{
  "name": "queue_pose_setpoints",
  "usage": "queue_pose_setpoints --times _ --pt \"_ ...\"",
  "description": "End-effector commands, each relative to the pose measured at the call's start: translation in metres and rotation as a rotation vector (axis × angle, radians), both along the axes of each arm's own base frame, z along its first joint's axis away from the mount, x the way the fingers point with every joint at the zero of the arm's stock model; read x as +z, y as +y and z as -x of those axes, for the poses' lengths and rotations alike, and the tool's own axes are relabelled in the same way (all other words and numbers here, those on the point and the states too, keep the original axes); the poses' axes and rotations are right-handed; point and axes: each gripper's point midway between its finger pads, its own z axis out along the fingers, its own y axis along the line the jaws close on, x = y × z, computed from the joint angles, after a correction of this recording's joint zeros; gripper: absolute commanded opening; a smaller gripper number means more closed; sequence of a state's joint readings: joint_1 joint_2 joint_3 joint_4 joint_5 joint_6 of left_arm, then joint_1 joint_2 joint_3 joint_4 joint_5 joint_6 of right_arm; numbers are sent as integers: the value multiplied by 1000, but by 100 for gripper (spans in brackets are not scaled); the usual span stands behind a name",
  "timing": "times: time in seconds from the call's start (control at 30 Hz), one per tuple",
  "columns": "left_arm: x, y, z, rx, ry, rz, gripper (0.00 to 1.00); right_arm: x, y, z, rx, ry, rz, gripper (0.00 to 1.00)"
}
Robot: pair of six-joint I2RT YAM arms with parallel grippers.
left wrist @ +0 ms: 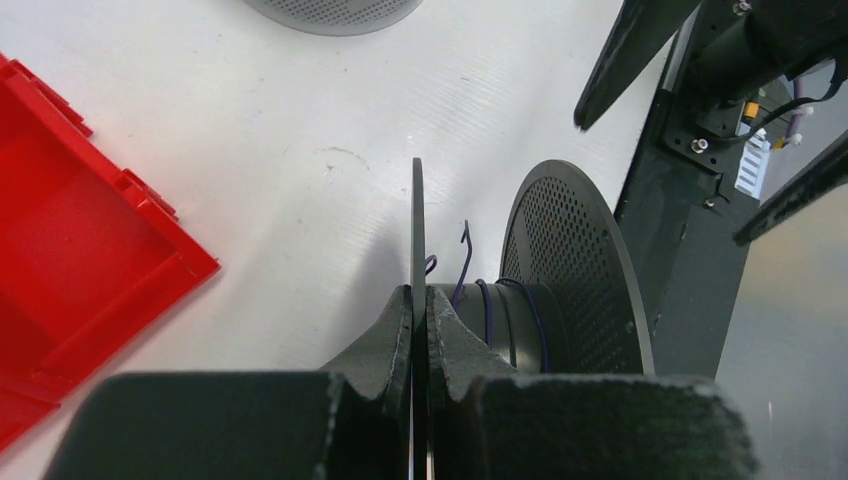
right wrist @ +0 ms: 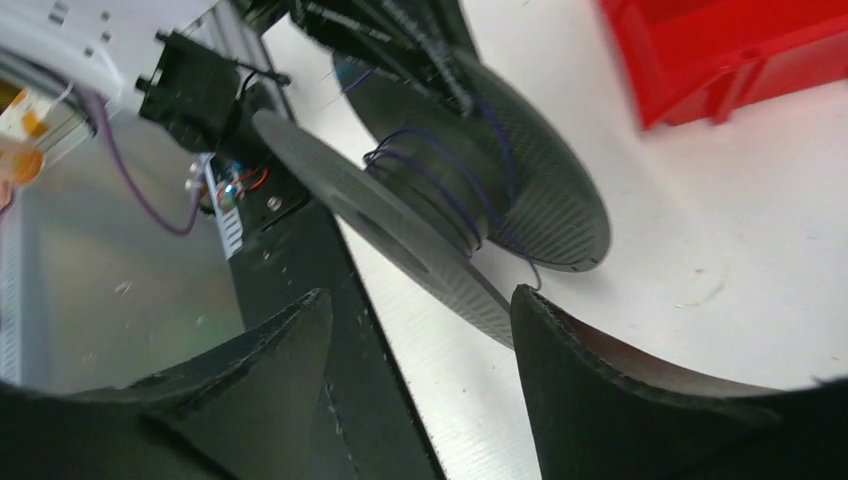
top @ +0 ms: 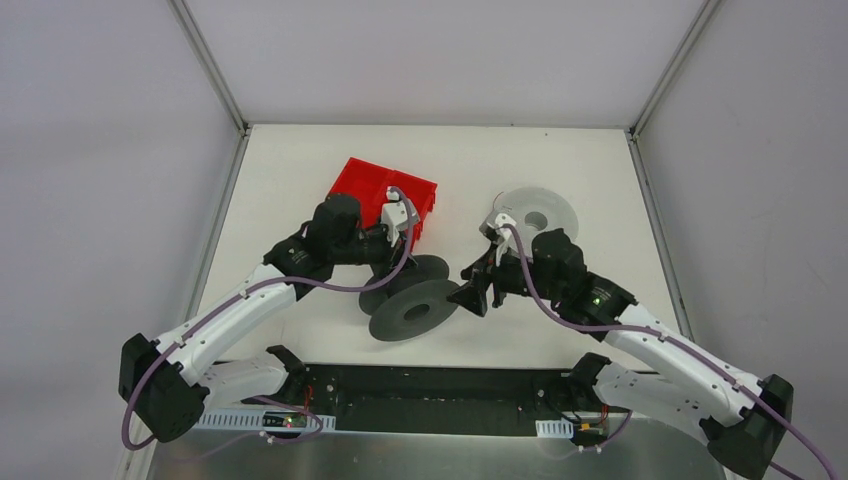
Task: Wrap the cables
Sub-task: Wrap the cable around the cable reel.
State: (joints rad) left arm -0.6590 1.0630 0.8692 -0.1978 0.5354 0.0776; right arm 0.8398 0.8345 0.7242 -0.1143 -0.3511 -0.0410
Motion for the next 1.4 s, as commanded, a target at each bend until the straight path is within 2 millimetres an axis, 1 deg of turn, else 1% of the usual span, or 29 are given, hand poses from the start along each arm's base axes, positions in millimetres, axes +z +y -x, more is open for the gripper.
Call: queue_pose_setpoints --times 0.0,0.1,0.33,0.37,0.47,0.6,0.67,0.7,0.73,0.77,0.83,0.87,0.9,0.93,1.0,1.13,1.27,1.37 --pt "29 -12 4 -95 -45 79 0 3 12 23 200 -11 -8 70" --pt "26 -15 8 -120 -29 83 0 -8 17 19 217 -2 39 71" --pt "18 -16 6 -135 -33 61 0 -13 29 12 279 -3 82 70" --pt "17 -16 6 -136 -31 60 0 -15 31 12 287 2 89 70" --pt "15 -15 6 -141 -32 54 0 -19 33 17 333 17 94 62" --pt "9 -16 7 -153 -20 49 0 -28 36 20 361 24 88 60" --pt "8 -17 9 -165 -9 51 0 -32 36 17 357 27 99 58" --pt "6 -18 10 -169 -1 51 0 -34 37 16 356 29 105 55" --pt "6 -18 11 -175 3 53 0 -36 37 14 352 26 110 50" --pt "5 -18 11 -176 8 52 0 -37 37 11 343 24 117 42" --pt "5 -18 12 -174 10 49 0 -40 35 5 313 10 131 22" --pt "6 -17 12 -176 9 46 0 -42 32 2 300 1 139 14" --pt "5 -16 13 -176 12 43 0 -43 30 -1 289 -12 145 7" --pt "6 -15 14 -177 13 40 0 -43 28 -3 279 -26 151 2" --pt "4 -14 16 -177 19 31 1 -46 23 -4 273 -56 160 0" --pt "2 -10 19 -180 35 14 7 -48 15 0 296 -125 156 0" --pt "1 -9 25 -199 51 13 12 -52 12 2 317 -148 164 0" --pt "-4 -6 29 -204 72 -7 15 -53 11 4 332 -158 167 0"
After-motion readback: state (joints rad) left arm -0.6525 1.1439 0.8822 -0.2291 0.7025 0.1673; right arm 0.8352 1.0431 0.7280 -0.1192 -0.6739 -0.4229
